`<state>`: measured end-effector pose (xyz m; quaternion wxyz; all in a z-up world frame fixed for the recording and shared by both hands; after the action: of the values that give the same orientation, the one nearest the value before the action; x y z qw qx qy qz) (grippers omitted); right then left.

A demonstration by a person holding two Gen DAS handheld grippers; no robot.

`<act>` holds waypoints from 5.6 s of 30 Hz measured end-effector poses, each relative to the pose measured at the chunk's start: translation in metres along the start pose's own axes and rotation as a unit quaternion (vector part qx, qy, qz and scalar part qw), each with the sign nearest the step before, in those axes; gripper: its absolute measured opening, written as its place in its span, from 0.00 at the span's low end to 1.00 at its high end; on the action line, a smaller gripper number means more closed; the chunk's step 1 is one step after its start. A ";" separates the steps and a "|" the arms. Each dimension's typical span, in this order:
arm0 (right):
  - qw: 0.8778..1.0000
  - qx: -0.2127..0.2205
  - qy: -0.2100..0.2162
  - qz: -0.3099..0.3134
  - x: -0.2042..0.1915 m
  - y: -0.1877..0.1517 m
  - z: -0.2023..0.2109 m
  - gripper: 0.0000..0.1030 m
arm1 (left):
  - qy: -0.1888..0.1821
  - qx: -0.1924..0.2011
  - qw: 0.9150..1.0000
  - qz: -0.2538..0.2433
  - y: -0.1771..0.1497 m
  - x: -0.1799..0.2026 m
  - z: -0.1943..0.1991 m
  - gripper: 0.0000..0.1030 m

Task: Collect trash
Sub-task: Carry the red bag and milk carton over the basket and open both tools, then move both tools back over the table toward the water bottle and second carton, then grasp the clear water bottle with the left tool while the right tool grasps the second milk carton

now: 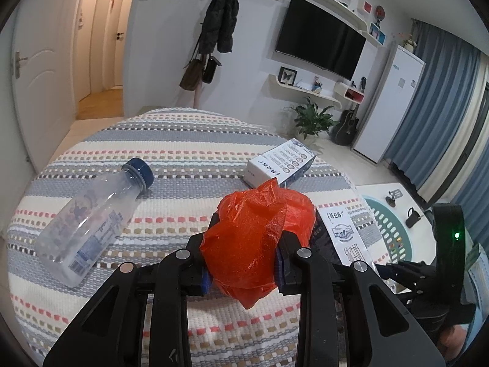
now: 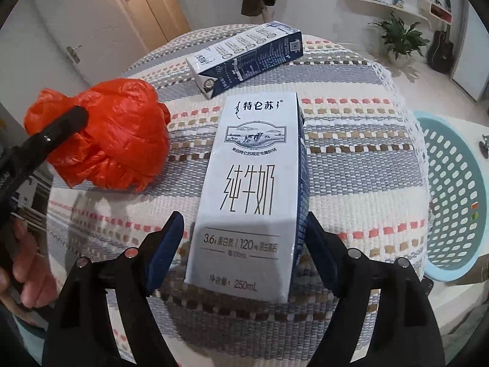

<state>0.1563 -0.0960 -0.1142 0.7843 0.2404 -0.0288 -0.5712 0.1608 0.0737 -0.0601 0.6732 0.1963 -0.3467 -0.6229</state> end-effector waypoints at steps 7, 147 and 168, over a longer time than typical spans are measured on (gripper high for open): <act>1.000 0.019 -0.002 0.015 -0.005 0.000 0.005 0.61 | 0.005 0.002 1.000 -0.003 0.002 0.005 -0.001 0.27; 0.998 0.056 -0.011 -0.006 -0.010 0.040 -0.001 0.65 | 0.063 -0.043 0.997 0.003 -0.020 -0.116 0.021 0.69; 0.980 0.030 0.106 -0.166 0.027 0.147 -0.041 0.79 | 0.091 -0.054 0.994 0.030 -0.019 -0.123 -0.021 0.43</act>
<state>0.3079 -0.0723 -0.0960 0.6697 0.3247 0.0779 -0.6633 0.1644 0.1878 -0.1148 0.7298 0.2053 -0.2553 -0.6000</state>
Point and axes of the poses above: each gripper's, at about its wrist camera, not at the fingertips, and z roughly against the way its jaws point, x to its right, y to its top, the point moved 5 cm from there along -z, roughly the way its jaws point, and after that the axes turned 5 degrees about -x, right-handed, at the moved point
